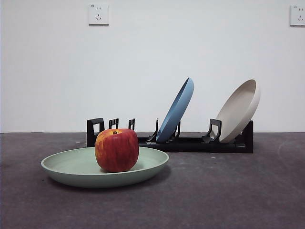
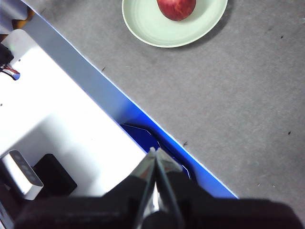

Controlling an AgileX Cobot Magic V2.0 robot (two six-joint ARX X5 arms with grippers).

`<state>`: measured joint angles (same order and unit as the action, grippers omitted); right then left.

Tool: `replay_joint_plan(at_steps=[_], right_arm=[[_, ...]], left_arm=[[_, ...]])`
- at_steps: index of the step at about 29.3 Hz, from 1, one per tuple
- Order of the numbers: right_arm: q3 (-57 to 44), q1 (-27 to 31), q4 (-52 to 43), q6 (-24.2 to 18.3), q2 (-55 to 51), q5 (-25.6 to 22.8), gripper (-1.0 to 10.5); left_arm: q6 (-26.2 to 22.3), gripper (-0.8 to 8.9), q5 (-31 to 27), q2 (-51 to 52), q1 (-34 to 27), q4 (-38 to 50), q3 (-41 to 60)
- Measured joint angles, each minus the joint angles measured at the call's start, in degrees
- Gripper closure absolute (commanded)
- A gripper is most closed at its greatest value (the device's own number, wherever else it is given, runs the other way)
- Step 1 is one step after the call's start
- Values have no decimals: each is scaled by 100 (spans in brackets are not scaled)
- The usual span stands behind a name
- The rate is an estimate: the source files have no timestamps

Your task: Take the green plate from the plate rack,put the plate on the table,take the apple from the table,put the apple in the plate

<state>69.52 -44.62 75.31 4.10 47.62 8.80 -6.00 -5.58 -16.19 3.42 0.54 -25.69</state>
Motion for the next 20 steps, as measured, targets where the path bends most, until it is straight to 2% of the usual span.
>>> replay_joint_plan(at_steps=[5, 11, 20], right_arm=[[0, 0, 0, 0, 0, 0, 945], [0, 0, 0, 0, 0, 0, 945], [0, 0, 2, 0, 0, 0, 945]], left_arm=[[4, 817, 13, 699, -155, -7, 1082], [48, 817, 15, 1156, -221, 0, 1910], [267, 817, 175, 1447, -225, -509, 2295]])
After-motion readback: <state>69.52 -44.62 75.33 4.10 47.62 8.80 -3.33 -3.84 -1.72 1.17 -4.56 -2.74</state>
